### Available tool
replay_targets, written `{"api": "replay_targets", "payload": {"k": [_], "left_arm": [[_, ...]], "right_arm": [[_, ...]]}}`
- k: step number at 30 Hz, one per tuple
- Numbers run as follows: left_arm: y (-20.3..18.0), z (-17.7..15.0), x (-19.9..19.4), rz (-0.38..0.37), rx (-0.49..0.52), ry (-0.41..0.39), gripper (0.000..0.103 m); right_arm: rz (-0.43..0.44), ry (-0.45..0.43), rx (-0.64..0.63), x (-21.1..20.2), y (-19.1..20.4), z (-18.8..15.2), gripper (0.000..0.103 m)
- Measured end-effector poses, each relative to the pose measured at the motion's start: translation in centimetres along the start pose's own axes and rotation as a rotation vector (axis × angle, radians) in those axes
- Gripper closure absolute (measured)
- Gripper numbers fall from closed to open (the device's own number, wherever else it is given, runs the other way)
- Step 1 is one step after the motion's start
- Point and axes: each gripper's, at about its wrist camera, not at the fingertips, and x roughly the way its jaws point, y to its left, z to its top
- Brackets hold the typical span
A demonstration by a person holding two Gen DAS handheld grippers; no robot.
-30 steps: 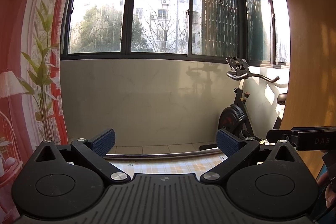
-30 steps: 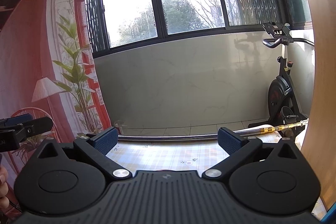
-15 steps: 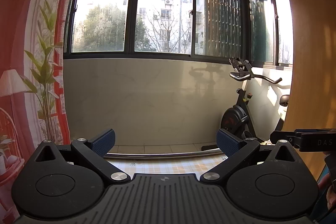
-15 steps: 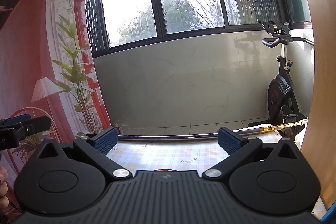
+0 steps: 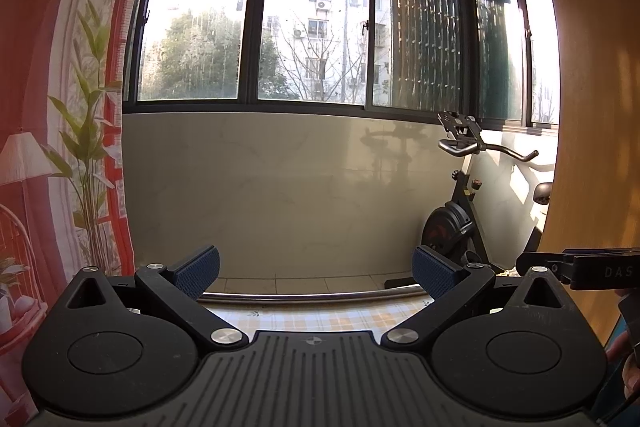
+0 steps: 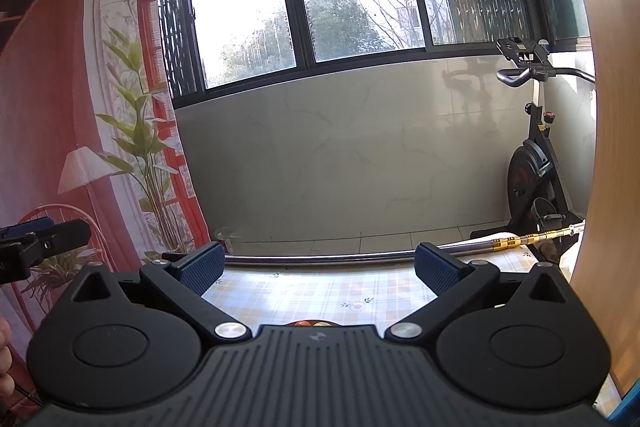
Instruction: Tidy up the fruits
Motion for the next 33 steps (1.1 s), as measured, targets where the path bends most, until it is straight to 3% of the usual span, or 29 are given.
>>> {"api": "replay_targets", "payload": {"k": [25,30,33], "left_arm": [[-0.6,-0.3,-0.1,0.01,0.035,-0.016,0.0],[0.0,-0.2,0.1,0.004,-0.001,0.001,0.0],[0.5,-0.3,0.4,0.05,-0.032,0.01,0.0]], "right_arm": [[0.006,0.014,-0.004,0.3,0.3,-0.3,0.0],[0.009,0.023,-0.003,0.3,0.2,-0.3,0.0],[0.011,0.033,0.004,0.6,0.1,-0.3,0.0]]}}
